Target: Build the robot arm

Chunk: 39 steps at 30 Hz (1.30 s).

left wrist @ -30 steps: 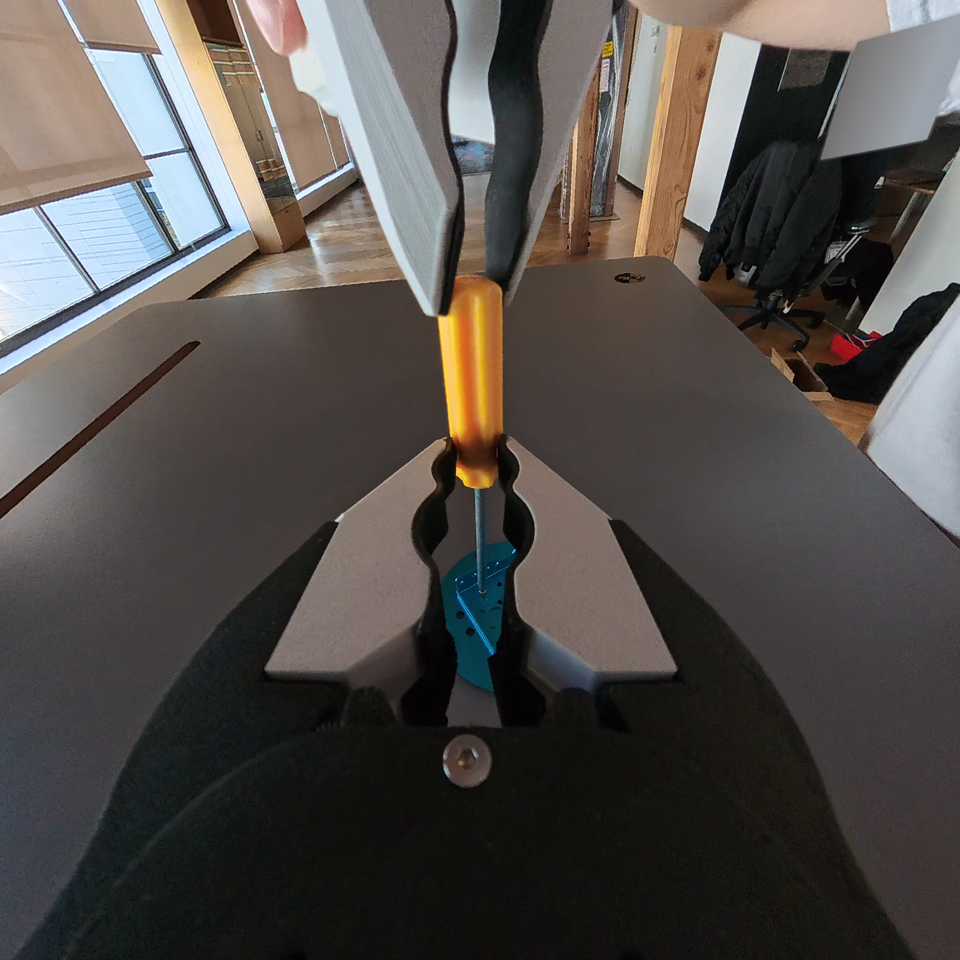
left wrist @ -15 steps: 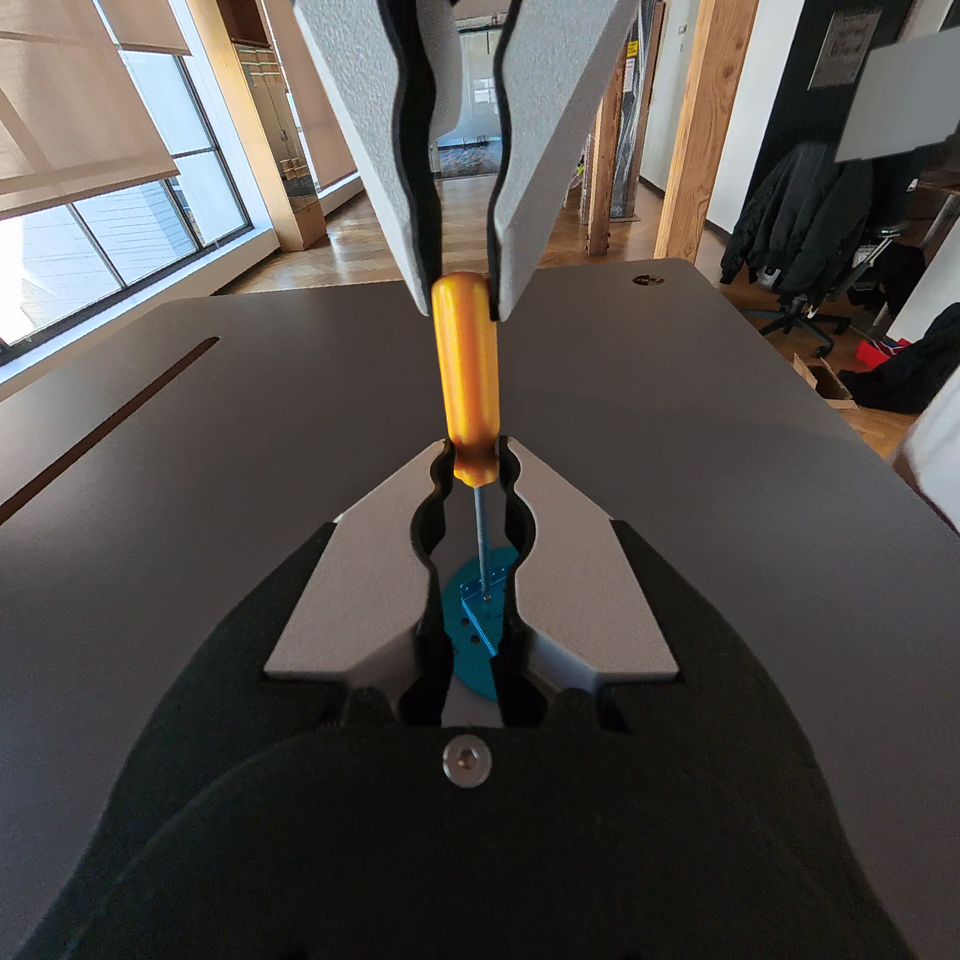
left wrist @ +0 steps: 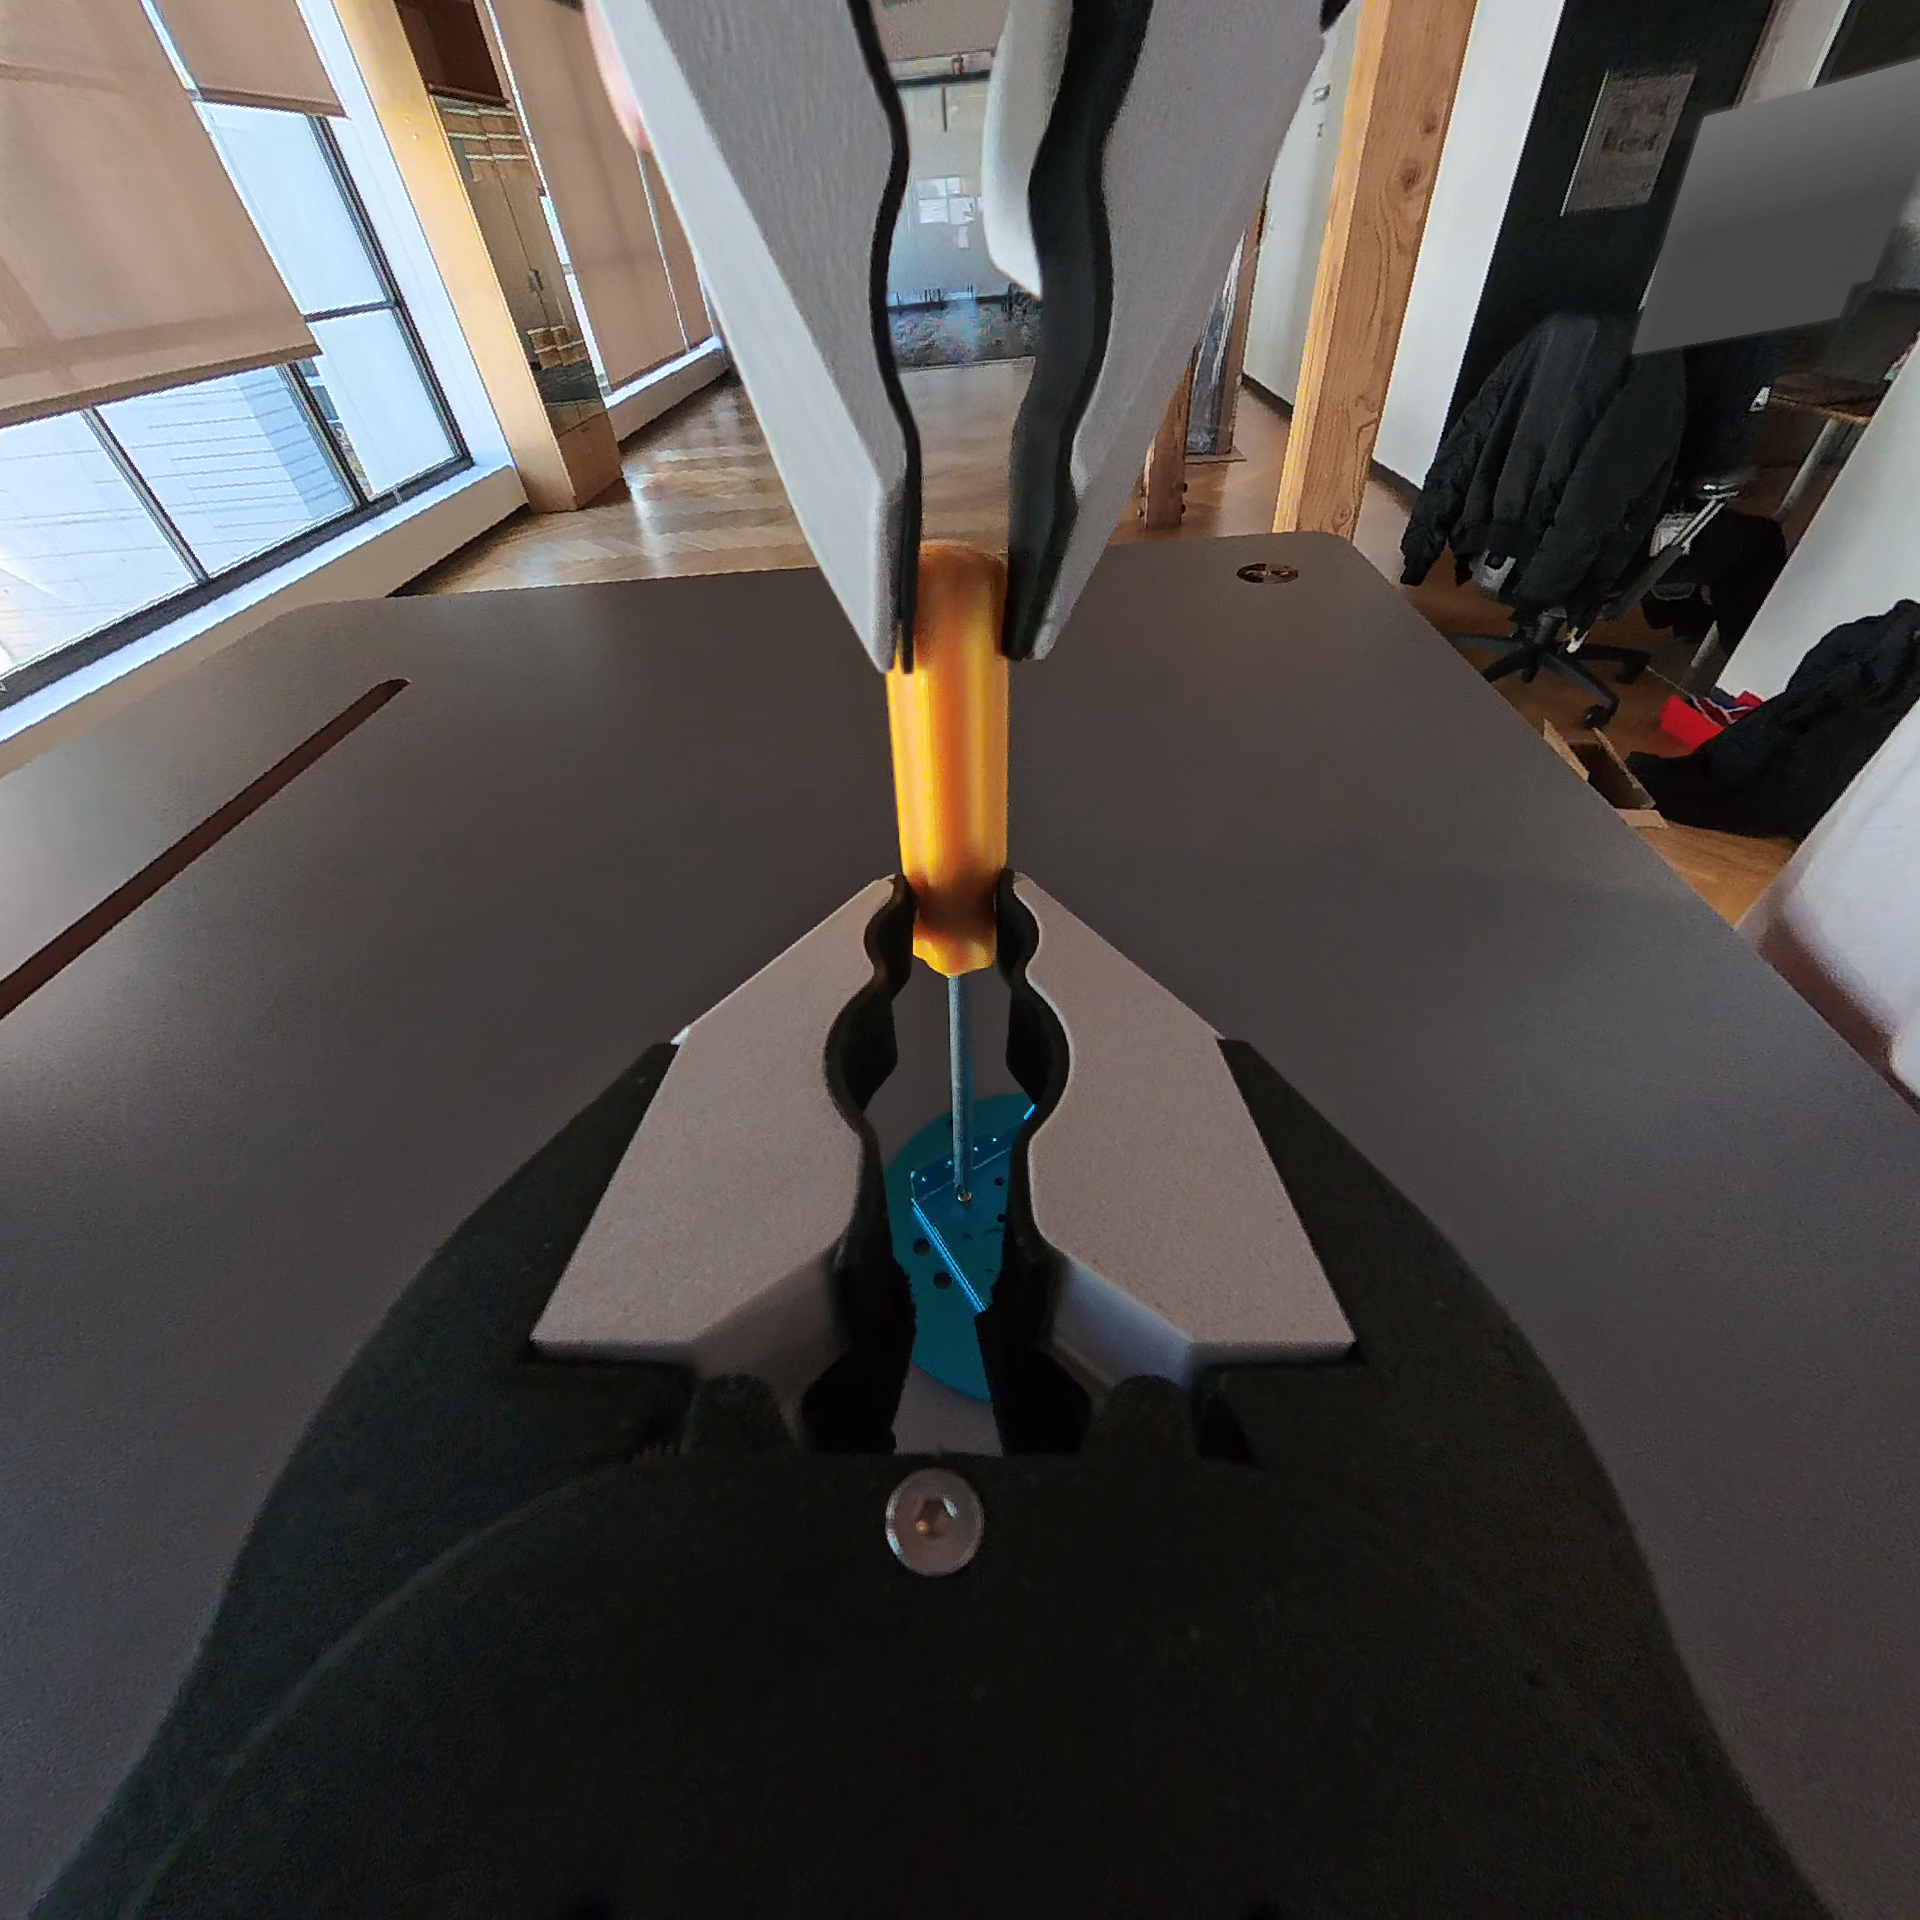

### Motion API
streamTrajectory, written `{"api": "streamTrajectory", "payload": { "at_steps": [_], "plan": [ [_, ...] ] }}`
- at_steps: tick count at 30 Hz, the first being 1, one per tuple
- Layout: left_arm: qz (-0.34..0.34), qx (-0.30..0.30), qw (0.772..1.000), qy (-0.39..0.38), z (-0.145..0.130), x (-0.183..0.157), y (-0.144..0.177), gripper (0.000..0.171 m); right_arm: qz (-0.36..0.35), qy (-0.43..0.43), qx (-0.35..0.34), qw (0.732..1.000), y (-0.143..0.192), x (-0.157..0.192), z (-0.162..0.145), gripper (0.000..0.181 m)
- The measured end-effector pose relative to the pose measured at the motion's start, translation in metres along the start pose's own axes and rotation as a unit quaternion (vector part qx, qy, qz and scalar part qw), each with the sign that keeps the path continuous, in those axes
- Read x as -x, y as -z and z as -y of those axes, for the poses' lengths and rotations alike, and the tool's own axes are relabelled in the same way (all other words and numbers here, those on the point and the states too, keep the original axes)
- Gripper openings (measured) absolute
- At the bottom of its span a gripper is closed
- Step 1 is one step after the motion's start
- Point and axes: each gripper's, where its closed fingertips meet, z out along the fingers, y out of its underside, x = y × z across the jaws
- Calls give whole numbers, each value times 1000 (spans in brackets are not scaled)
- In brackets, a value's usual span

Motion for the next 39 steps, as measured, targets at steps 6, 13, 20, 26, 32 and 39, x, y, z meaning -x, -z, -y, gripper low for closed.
{"api": "streamTrajectory", "payload": {
  "at_steps": [6,13,20,26,32,39],
  "plan": [
    [-1,0,1000,-4,0,-1,0,14,31,32,14,999,0,4,0,14],
    [0,-2,1000,-3,0,-1,0,14,32,54,-1,998,9,4,3,18],
    [0,-5,1000,0,0,0,0,14,3,60,21,998,3,-1,2,11],
    [-3,-7,1000,-2,0,-1,1,14,-1,57,30,998,5,-3,2,21],
    [-4,-8,1000,-4,1,-1,2,14,19,20,20,999,5,-2,-1,24],
    [-7,-8,1000,0,1,-1,2,14,16,-24,54,998,1,-1,-5,17]
  ]
}}
